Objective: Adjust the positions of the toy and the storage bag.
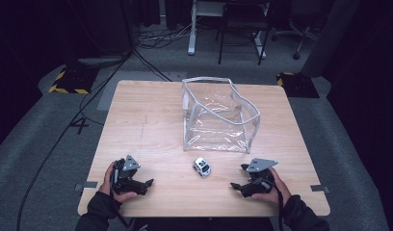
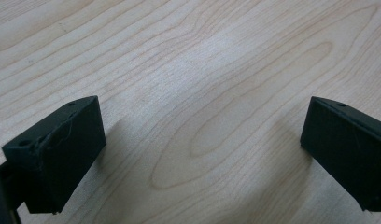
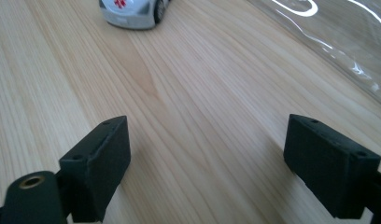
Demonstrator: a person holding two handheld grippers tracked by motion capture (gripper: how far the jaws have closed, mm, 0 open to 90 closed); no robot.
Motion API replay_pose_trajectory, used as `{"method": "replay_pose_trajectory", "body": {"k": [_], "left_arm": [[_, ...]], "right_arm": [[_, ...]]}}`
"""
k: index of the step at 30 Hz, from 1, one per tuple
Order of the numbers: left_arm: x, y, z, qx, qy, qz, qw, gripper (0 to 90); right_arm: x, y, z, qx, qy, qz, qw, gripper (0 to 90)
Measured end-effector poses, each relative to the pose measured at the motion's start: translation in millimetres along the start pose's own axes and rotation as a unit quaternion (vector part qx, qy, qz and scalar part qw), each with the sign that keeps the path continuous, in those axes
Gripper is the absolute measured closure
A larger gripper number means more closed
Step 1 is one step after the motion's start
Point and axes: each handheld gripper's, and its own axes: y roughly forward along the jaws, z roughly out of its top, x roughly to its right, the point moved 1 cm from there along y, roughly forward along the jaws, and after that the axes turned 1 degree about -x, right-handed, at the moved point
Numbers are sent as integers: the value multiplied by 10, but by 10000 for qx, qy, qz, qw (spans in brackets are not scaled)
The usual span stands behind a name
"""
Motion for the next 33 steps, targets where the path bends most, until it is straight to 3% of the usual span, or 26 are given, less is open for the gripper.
{"method": "replay_pose_trajectory", "body": {"k": [5,11,21,24,28,33], "left_arm": [[0,0,0,-1,0,3,10000,2],[1,1,0,6,-8,4,10000,2],[1,1,0,7,-10,5,10000,2],[2,1,0,8,-13,2,10000,2],[1,1,0,8,-9,4,10000,2],[1,1,0,7,-11,1,10000,2]], "right_arm": [[-72,192,178,41,-37,13,10000,150],[-145,304,285,56,-107,109,9999,151],[-325,566,538,73,-403,305,9987,150],[-362,644,619,31,-304,324,9990,149],[-374,714,688,22,-407,366,9985,147],[-377,773,746,21,-360,272,9990,156]]}}
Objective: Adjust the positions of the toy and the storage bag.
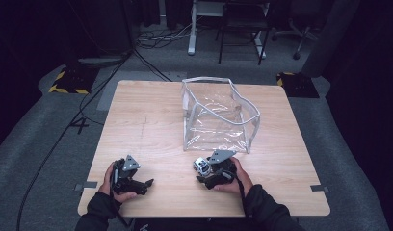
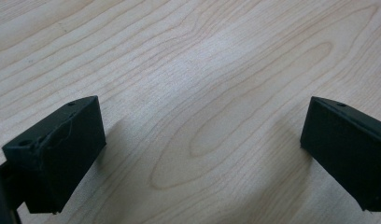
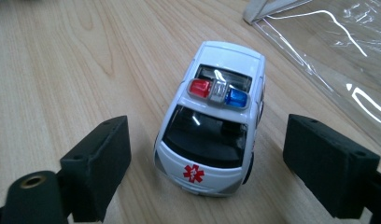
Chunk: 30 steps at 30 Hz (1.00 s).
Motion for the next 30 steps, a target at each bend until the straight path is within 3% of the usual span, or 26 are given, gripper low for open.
{"method": "replay_pose_trajectory", "body": {"k": [6,8,17,21,30], "left_arm": [[-1,0,0,0,2,3,10000,2],[0,0,0,-1,-1,1,10000,2],[0,0,0,-1,-1,1,10000,2],[0,1,0,2,2,7,10000,2],[1,0,0,2,0,6,10000,2]], "right_arm": [[8,-13,-3,93,103,-67,9999,243],[16,-17,-6,157,60,-69,9998,317],[11,16,25,134,110,-138,9998,294],[7,9,27,212,141,-60,9997,419],[17,-43,-25,281,142,-88,9995,479]]}}
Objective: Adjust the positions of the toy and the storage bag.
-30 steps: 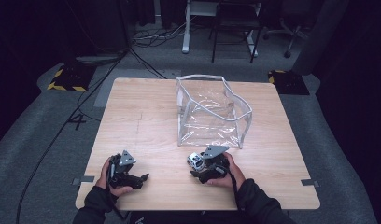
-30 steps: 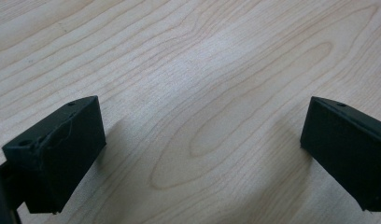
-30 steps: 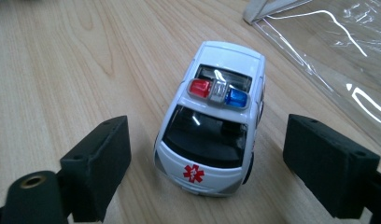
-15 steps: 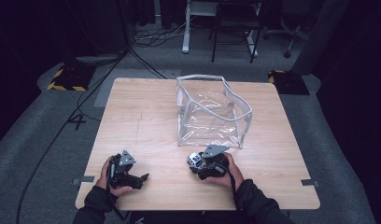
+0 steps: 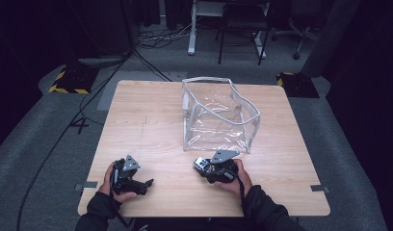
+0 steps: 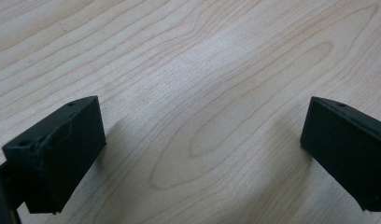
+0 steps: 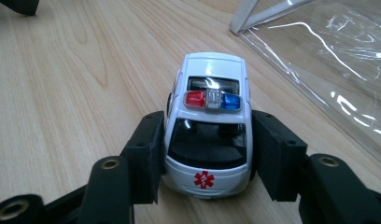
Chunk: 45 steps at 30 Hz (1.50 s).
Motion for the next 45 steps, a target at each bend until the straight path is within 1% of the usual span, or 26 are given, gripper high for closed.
{"method": "replay_pose_trajectory", "body": {"k": [1,4,6,7,9,11,12,13,14,15,17,18,22,23,25,27,28,29,30,33,36,37,41,42,43,45], "left_arm": [[1,1,-1,2,4,8,10000,2],[-1,0,0,-1,0,-2,10000,2],[0,-1,0,-2,-1,-3,10000,2],[-1,-1,0,-1,-1,-3,10000,2],[-1,-1,0,-2,-1,-3,10000,2],[-1,0,0,-1,-2,-4,10000,2],[-1,-1,0,-2,0,-4,10000,2],[-1,-1,0,-2,-1,-4,10000,2],[-2,-2,0,-9,9,-5,10000,2],[-2,-2,0,-11,10,-4,10000,2],[-2,-1,0,-9,11,-1,10000,2],[-2,-1,0,-9,10,-3,10000,2],[-2,-2,0,-9,9,-4,10000,2],[-1,-1,0,-2,0,-2,10000,2],[-2,-2,0,-10,9,-4,10000,2],[-2,-2,0,-9,10,-3,10000,2],[-2,-2,0,-10,11,-4,10000,2],[-2,-2,0,-8,8,-3,10000,2],[-2,-1,0,-8,8,-3,10000,2],[-2,-2,0,-9,7,-5,10000,2],[-2,-2,0,-8,9,-3,10000,2],[-1,0,0,-6,15,5,10000,2],[-3,-1,1,0,15,6,10000,2],[-3,-1,1,-1,17,6,10000,2],[-2,0,1,1,16,10,10000,2],[-3,-1,1,-1,15,5,10000,2]], "right_arm": [[3,-19,-8,-49,8,-19,10000,480],[13,-44,-26,-57,24,-5,10000,480],[67,-127,-77,-138,-110,-33,9998,482],[86,-166,-99,-178,-114,-79,9997,481],[127,-236,-150,-194,-109,-54,9997,481],[188,-312,-221,-156,-30,-87,9998,481],[207,-344,-250,-179,78,-76,9998,481],[251,-399,-290,-213,97,-138,9996,482],[290,-442,-323,-210,55,-216,9995,481],[326,-487,-362,-221,93,-243,9994,482],[388,-578,-452,-180,222,-261,9993,481],[408,-618,-487,-187,276,-221,9992,481],[506,-813,-652,-217,317,-385,9985,482],[536,-868,-700,-208,417,-462,9978,481],[621,-960,-776,-237,465,-563,9971,482],[693,-1043,-851,-225,583,-707,9955,482],[743,-1087,-892,-230,573,-792,9949,481],[774,-1127,-923,-221,702,-865,9935,481],[812,-1159,-954,-229,705,-909,9931,481],[945,-1268,-1063,-197,922,-1061,9899,482],[1015,-1321,-1112,-172,1080,-1189,9869,481],[1047,-1342,-1132,-185,1050,-1224,9867,481],[1136,-1391,-1182,-156,1172,-1365,9836,481],[1156,-1406,-1193,-170,1175,-1375,9834,481],[1179,-1421,-1207,-159,1225,-1430,9820,481],[1229,-1448,-1238,-128,1283,-1491,9804,481]]}}
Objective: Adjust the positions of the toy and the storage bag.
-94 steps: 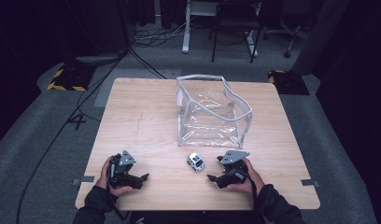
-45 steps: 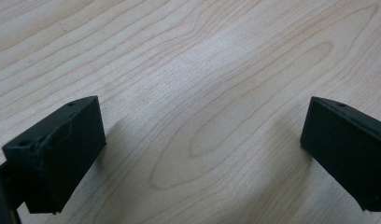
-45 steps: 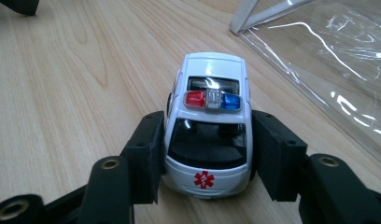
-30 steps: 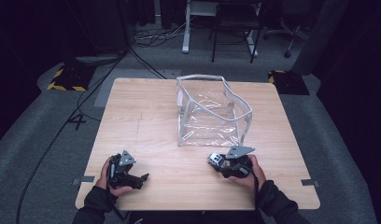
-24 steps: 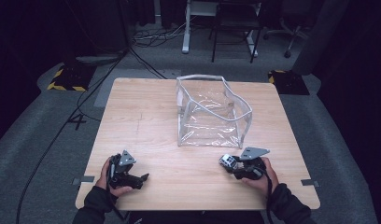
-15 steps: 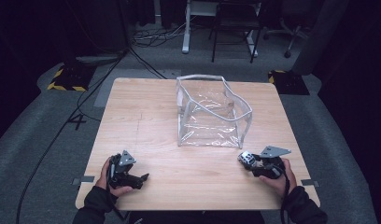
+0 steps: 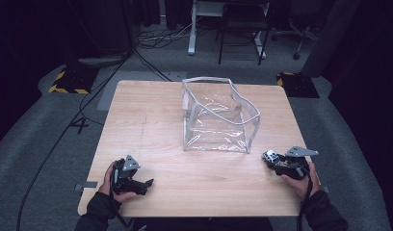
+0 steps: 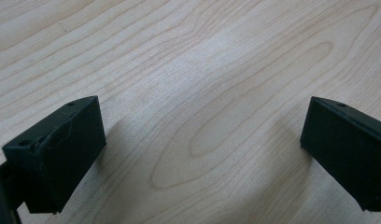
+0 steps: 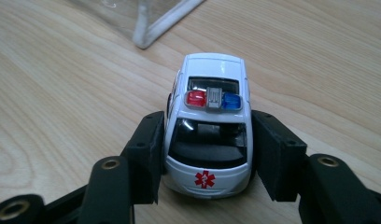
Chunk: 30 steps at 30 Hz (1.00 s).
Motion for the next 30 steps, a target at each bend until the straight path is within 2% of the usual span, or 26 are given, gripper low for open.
{"method": "replay_pose_trajectory", "body": {"k": [13,16,19,23,25,26,29,30], "left_arm": [[-1,0,0,-2,4,0,10000,2],[-2,-3,2,-23,6,-17,10000,2],[-2,-3,1,-18,6,-7,10000,2],[-3,-5,2,-34,15,-19,10000,2],[-3,-4,2,-33,15,-19,10000,2],[-1,-2,1,-16,2,-7,10000,2],[-3,-4,2,-30,8,-18,10000,2],[-3,-4,2,-28,8,-19,10000,2]], "right_arm": [[200,21,-4,55,296,-200,9993,481],[244,60,24,89,297,-332,9990,480],[287,78,41,105,361,-272,9989,480],[380,97,81,212,496,-344,9980,480],[404,113,83,199,402,-373,9983,479],[410,136,91,104,450,-347,9983,478],[451,156,107,144,444,-349,9983,478],[461,166,113,165,520,-332,9980,476]]}}
